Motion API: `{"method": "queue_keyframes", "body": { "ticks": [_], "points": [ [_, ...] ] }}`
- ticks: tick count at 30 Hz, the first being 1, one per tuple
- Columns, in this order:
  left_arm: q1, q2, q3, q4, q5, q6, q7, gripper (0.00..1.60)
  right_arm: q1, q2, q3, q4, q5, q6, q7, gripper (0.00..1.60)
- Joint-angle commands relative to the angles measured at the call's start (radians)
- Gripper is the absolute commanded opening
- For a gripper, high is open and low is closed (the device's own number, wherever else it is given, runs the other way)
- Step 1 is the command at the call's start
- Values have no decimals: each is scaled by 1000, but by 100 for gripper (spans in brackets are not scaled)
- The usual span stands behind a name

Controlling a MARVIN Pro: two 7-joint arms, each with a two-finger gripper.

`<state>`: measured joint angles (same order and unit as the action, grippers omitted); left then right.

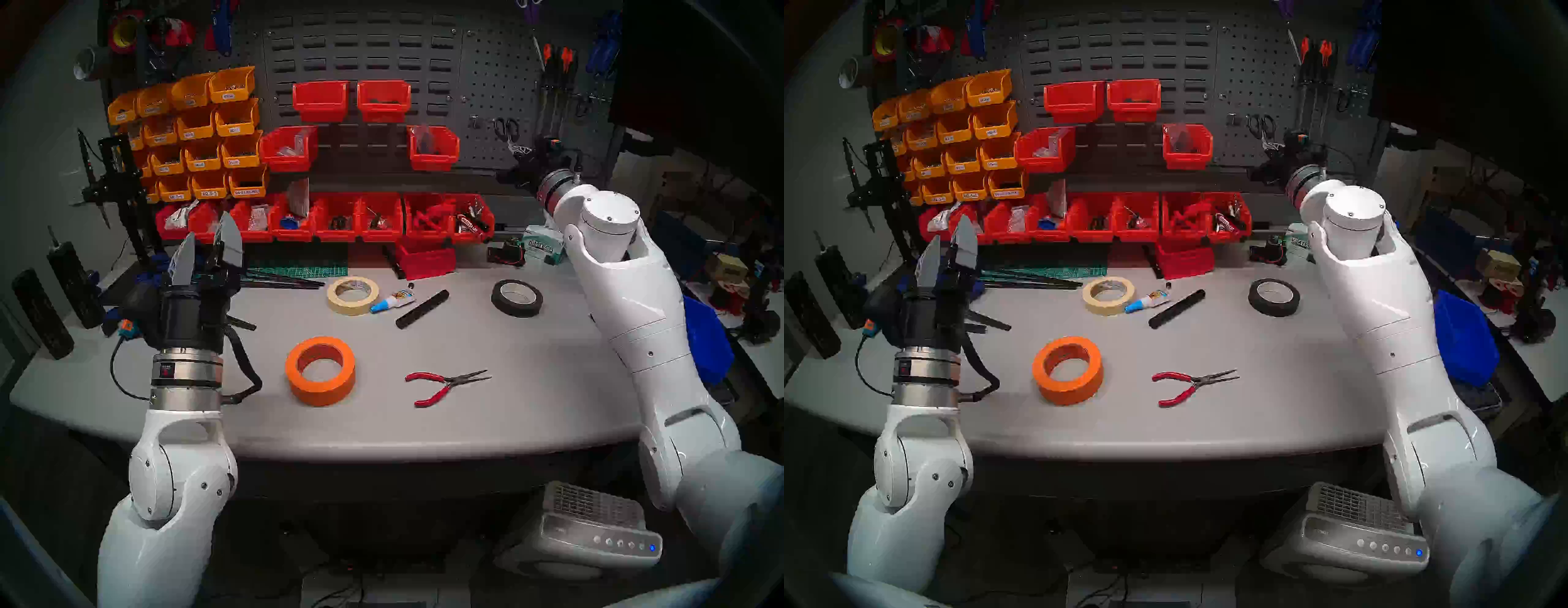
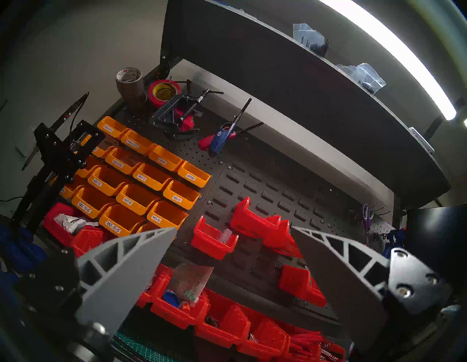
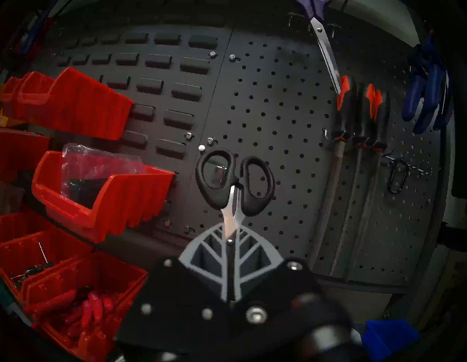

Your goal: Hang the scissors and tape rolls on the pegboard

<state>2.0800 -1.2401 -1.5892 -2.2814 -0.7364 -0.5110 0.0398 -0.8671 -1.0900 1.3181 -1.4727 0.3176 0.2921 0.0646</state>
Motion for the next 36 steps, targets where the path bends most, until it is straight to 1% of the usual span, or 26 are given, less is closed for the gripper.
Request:
{"method": "queue_keyframes", "body": {
  "ticks": [1, 7, 15, 22, 25, 36],
  "points": [
    [-10, -2, -2, -28, -1, -9, -3, 160, 65, -11, 6, -16, -4, -43, 12, 0],
    [-10, -2, -2, -28, -1, -9, -3, 160, 63, -10, 10, -41, -11, -40, 11, 0],
    [-10, -2, -2, -29, -1, -9, -3, 160, 48, 10, 23, -66, -24, -24, 8, 0],
    [-9, -2, -2, -29, -1, -9, -3, 160, 26, 18, 36, -86, -18, -24, 10, 0],
    [-9, -2, -2, -29, -1, -9, -3, 160, 27, 17, 32, -93, -18, -21, 15, 0],
    [-9, -2, -2, -30, -1, -9, -3, 160, 49, 0, 15, -58, -17, -19, 26, 0]
  ]
}}
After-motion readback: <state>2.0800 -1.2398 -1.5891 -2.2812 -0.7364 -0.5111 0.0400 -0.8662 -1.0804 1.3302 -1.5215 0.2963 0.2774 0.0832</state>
